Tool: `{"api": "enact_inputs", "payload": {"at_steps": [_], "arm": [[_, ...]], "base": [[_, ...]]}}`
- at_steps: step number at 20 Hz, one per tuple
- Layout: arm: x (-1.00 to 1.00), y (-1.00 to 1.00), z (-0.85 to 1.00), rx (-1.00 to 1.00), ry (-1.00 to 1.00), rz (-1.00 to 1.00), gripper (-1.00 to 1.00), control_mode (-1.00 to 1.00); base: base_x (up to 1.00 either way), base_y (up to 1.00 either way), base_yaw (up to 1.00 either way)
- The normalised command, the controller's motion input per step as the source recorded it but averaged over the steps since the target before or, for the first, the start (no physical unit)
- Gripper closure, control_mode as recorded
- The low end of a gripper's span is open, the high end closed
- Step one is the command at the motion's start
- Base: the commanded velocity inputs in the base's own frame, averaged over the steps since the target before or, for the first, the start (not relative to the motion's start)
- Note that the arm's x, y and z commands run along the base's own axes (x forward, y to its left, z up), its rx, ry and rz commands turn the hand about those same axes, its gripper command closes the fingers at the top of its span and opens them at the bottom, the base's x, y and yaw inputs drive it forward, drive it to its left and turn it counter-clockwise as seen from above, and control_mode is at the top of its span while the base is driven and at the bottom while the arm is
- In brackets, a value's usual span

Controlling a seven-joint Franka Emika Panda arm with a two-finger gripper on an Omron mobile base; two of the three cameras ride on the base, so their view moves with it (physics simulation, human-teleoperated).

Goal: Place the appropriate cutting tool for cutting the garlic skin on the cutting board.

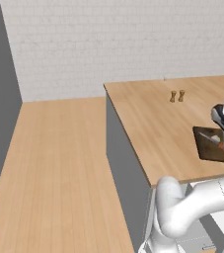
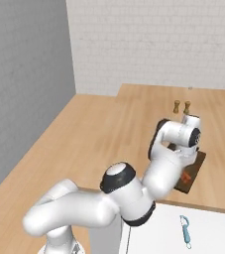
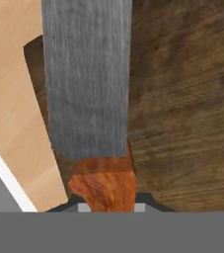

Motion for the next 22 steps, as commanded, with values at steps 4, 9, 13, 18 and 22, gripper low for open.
{"api": "enact_inputs", "payload": {"at_steps": [4,9,13,18,22], "arm": [[-0.04,0.00,-0.30,0.00,-0.08,0.00,-1.00,-1.00],[-0.48,0.00,0.09,0.00,-0.13,0.00,-1.00,-1.00],[-0.98,0.00,0.77,0.00,-0.14,-0.01,-1.00,-1.00],[-0.98,0.00,1.00,-0.04,-0.20,0.00,-1.00,-1.00],[-1.00,0.33,1.00,-0.16,-0.16,0.00,-1.00,-1.00]], "base": [[0.00,0.00,0.00],[0.00,0.00,0.00],[0.00,0.00,0.00],[0.00,0.00,0.00],[0.00,0.00,0.00]]}}
